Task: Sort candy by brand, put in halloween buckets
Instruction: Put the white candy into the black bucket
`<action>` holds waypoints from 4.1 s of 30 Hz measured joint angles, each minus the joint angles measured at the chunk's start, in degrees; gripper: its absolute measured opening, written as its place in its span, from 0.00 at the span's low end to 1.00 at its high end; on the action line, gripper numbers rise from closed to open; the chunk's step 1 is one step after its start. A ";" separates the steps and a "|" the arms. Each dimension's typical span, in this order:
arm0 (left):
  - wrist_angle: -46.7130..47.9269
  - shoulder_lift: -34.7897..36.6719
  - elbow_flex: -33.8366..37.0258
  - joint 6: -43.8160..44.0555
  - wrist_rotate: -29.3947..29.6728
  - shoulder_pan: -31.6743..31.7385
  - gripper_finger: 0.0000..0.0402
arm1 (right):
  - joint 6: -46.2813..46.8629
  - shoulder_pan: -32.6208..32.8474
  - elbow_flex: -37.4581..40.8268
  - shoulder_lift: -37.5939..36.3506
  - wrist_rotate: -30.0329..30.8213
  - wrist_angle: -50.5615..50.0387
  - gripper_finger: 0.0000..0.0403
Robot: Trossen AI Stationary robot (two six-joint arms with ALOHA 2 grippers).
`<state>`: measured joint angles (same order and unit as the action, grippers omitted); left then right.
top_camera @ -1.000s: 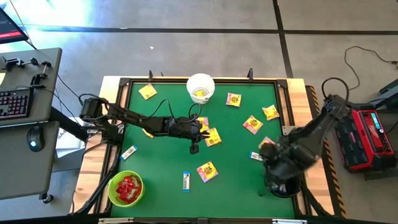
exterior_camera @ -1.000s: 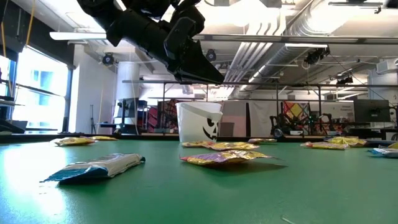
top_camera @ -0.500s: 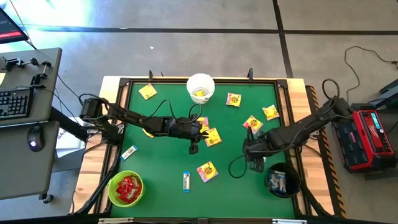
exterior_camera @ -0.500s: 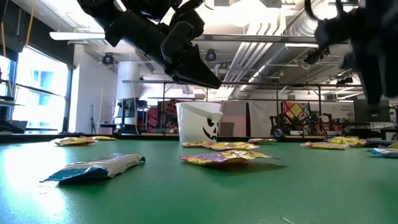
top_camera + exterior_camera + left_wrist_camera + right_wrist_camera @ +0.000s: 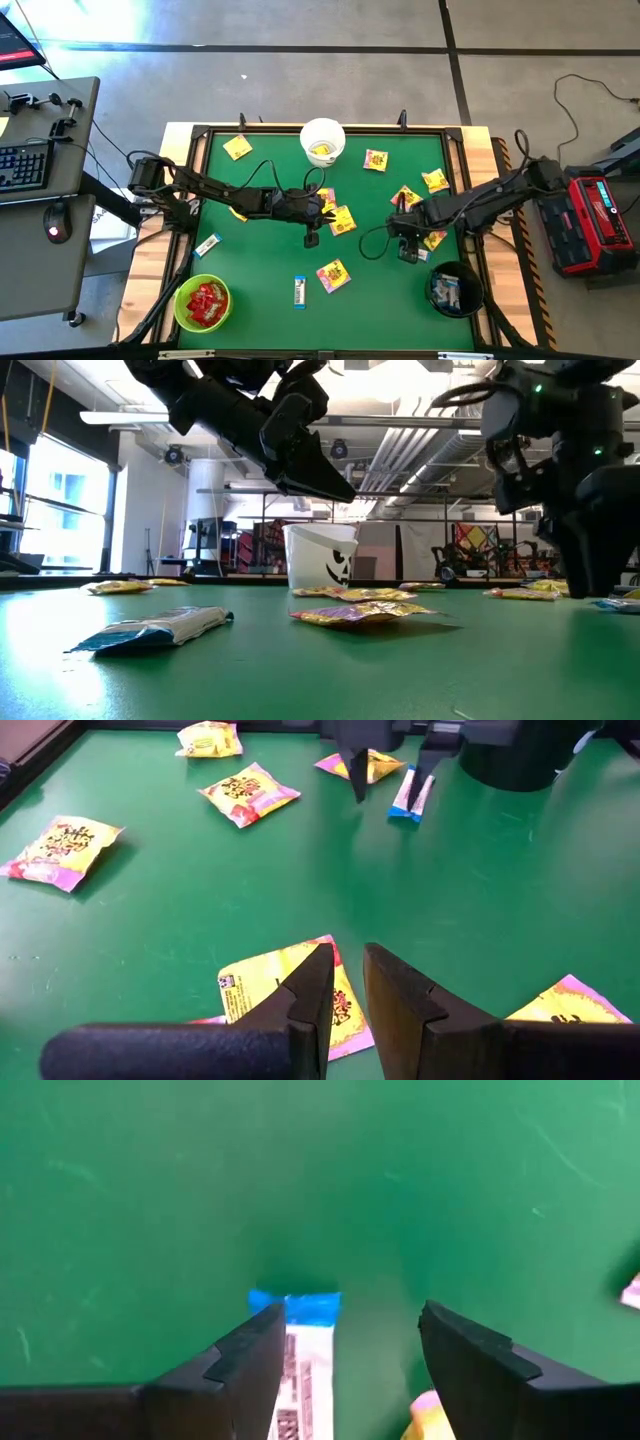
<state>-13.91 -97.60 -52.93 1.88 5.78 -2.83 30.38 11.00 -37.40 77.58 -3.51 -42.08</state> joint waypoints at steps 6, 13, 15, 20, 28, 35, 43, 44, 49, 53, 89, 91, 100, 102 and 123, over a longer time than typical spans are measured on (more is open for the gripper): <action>0.09 0.01 0.00 0.19 -0.02 0.00 0.12 | 0.63 -1.41 2.46 0.00 -3.92 3.91 0.55; 0.55 0.00 0.00 0.49 -0.02 0.00 0.12 | 2.39 -1.67 3.58 -0.17 -4.76 4.45 0.51; 0.61 0.00 0.00 0.62 -0.02 0.00 0.12 | 2.57 -1.65 3.61 -0.14 -4.71 4.34 0.46; 0.76 0.00 0.00 1.02 -0.02 0.00 0.12 | 2.07 -1.68 3.71 -0.07 -4.72 3.73 0.21; 0.79 0.00 0.00 0.99 -0.02 0.00 0.12 | 1.21 -1.53 3.55 -0.07 -3.18 3.34 0.02; 0.79 0.01 0.00 0.96 -0.02 0.00 0.12 | 1.08 1.57 -3.42 0.04 1.70 -1.27 0.00; 0.81 0.02 0.00 0.88 -0.02 0.00 0.12 | 3.83 6.12 -12.30 0.02 6.09 -9.64 0.00; 0.81 0.00 0.00 0.88 -0.02 0.00 0.12 | 4.52 6.82 -13.05 0.02 6.68 -10.69 0.00; 0.83 0.00 0.00 0.88 -0.02 0.00 0.12 | 8.91 9.69 -14.65 0.00 7.54 -12.64 0.00; 0.82 0.00 0.00 0.88 -0.02 0.00 0.12 | 12.38 12.06 -12.34 0.19 6.33 -10.46 0.02; 1.27 0.01 0.00 0.42 -0.02 0.00 0.12 | -8.82 -3.91 -4.40 6.36 -7.06 3.38 0.34; 1.33 0.01 0.00 0.42 -0.03 0.00 0.12 | -8.95 -3.91 -4.40 7.31 -7.61 3.38 0.35; 1.60 0.00 0.00 0.43 -0.02 0.00 0.12 | -10.61 -4.33 -4.40 8.00 -8.86 4.04 0.19; 1.68 0.01 0.00 0.45 -0.02 0.00 0.12 | -11.28 -4.86 -4.40 7.98 -9.00 4.09 0.09; 2.28 0.00 0.00 0.45 -0.02 0.00 0.12 | -8.95 5.49 -15.53 7.08 3.58 -5.22 0.00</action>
<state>-11.63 -97.60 -52.93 2.33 5.76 -2.83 21.43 16.48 -52.94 84.66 0.07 -47.30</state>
